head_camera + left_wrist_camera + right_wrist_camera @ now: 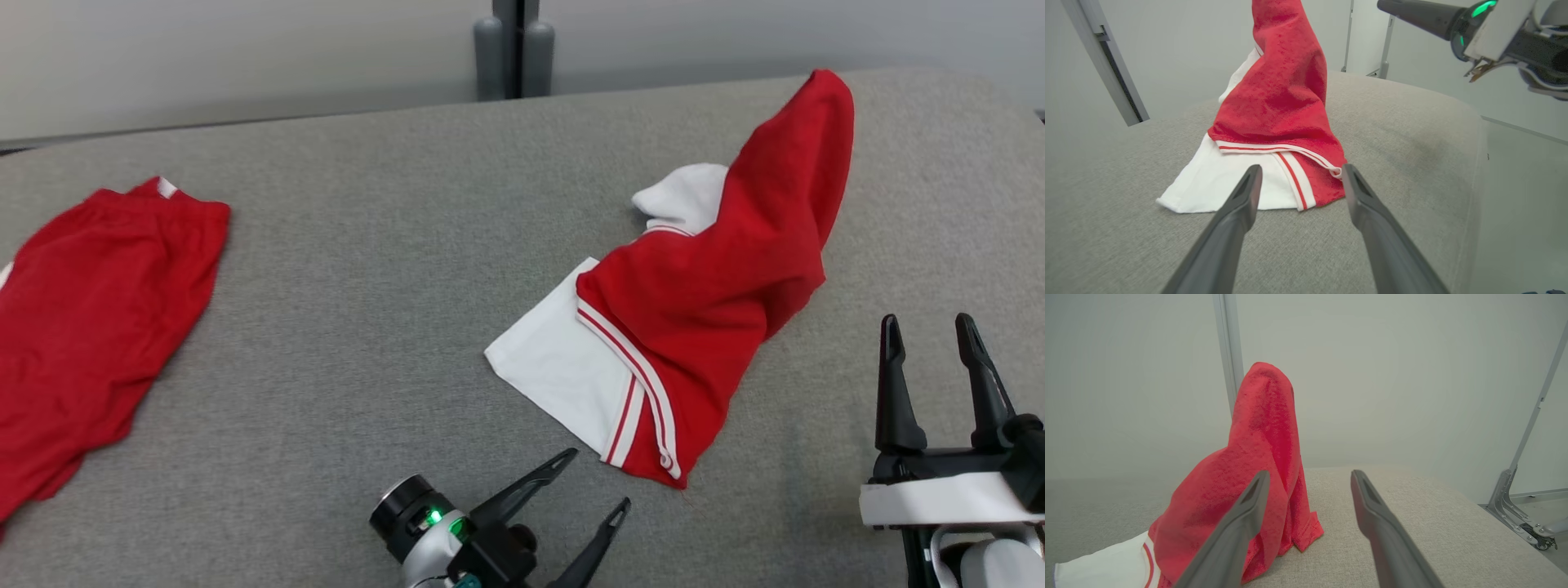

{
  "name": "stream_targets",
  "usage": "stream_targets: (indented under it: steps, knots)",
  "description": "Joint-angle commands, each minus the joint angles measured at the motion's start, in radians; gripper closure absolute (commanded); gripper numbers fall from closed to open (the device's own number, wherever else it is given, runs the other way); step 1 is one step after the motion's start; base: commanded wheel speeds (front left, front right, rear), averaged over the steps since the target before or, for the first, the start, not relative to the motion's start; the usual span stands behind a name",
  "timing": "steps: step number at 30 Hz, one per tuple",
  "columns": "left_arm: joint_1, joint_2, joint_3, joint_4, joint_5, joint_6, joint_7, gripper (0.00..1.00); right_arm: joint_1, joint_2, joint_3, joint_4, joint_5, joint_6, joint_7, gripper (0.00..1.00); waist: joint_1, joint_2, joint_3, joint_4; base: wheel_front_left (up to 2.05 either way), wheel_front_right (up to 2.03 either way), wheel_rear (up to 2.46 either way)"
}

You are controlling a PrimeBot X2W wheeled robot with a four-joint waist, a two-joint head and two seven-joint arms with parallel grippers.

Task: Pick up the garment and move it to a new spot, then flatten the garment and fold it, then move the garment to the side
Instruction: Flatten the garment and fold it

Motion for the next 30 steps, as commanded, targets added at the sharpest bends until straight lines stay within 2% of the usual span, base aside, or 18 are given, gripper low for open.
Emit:
stream_targets:
  steps: [1,5,8,17,22,23,25,26,30]
  knots:
    - [-0.043,0.019,-0.035,0.016,-0.025,0.0,0.0,0.0,-0.02,-0.002,0.002,-0.007,0.004,-0.002,-0.001,0.0,0.0,0.0,0.084,-0.071,0.0,0.0,0.0]
    - [-0.151,0.045,-0.205,0.089,-0.149,-0.001,0.0,0.0,-0.049,-0.002,-0.003,-0.018,0.012,-0.002,-0.001,0.0,0.0,0.0,0.144,-0.114,0.0,0.0,0.0]
    - [-0.211,0.058,-0.26,0.132,-0.213,-0.001,0.0,0.0,-0.062,-0.002,-0.004,-0.024,0.018,-0.002,-0.001,0.0,0.0,0.0,0.169,-0.141,0.0,0.0,0.0]
    - [-0.258,0.048,-0.29,0.175,-0.352,-0.001,0.0,0.0,-0.067,-0.002,0.003,-0.027,0.032,-0.002,-0.001,0.0,0.0,0.0,0.19,-0.181,0.0,0.0,0.0]
    - [-0.29,0.055,-0.292,0.182,-0.382,-0.001,0.001,0.0,-0.078,-0.002,0.01,-0.028,0.04,-0.002,-0.001,0.0,0.0,0.0,0.2,-0.193,0.0,0.0,0.0]
    - [-0.297,0.058,-0.293,0.186,-0.385,-0.001,0.001,0.07,-0.079,-0.002,0.012,-0.03,0.043,-0.002,-0.001,0.0,0.0,0.0,0.201,-0.195,0.0,0.0,0.0]
    - [-0.305,0.06,-0.289,0.193,-0.391,-0.001,0.001,0.72,-0.08,-0.002,0.014,-0.031,0.043,-0.002,-0.001,0.0,0.0,0.0,0.204,-0.198,0.0,0.0,0.0]
    - [-0.306,0.061,-0.286,0.196,-0.396,-0.001,0.001,1.0,-0.08,-0.002,0.015,-0.032,0.044,-0.002,-0.001,0.0,0.0,0.0,0.204,-0.199,0.0,0.0,0.0]
    - [-0.318,0.06,-0.262,0.181,-0.406,-0.001,0.001,1.0,-0.081,-0.002,0.013,-0.031,0.048,-0.002,-0.001,0.0,0.0,0.0,0.201,-0.199,0.0,0.0,0.0]
